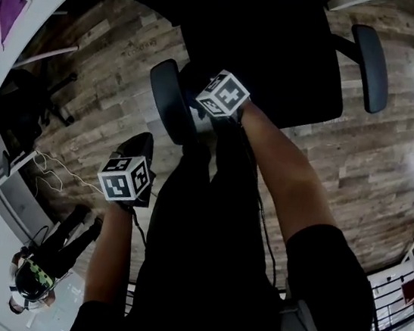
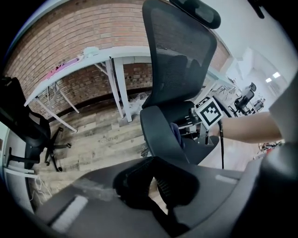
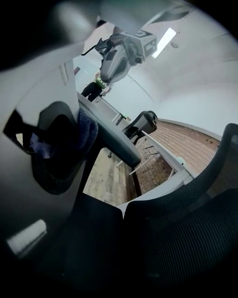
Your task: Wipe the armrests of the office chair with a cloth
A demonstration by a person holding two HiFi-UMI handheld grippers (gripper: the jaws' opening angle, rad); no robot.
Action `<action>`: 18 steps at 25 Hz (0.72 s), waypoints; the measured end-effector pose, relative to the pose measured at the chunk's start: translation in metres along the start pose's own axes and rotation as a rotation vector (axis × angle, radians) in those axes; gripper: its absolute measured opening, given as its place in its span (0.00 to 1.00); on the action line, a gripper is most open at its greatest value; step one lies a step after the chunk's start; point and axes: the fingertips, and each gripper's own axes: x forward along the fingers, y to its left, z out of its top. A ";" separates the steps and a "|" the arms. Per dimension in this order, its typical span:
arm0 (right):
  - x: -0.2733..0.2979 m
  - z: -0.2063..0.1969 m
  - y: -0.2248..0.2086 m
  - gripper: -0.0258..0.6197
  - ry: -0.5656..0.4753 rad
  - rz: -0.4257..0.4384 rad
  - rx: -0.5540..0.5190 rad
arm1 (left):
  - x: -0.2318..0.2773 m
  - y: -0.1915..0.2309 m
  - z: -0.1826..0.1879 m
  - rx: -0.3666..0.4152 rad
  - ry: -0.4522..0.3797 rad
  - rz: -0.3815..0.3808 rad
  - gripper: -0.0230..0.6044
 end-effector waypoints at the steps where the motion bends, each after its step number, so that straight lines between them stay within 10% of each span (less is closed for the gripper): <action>1: 0.004 0.000 -0.002 0.13 -0.003 0.002 0.009 | -0.001 0.002 0.000 -0.003 0.001 0.004 0.05; 18: 0.072 -0.008 -0.086 0.13 0.062 -0.255 0.198 | 0.005 0.026 -0.006 -0.035 0.003 0.043 0.05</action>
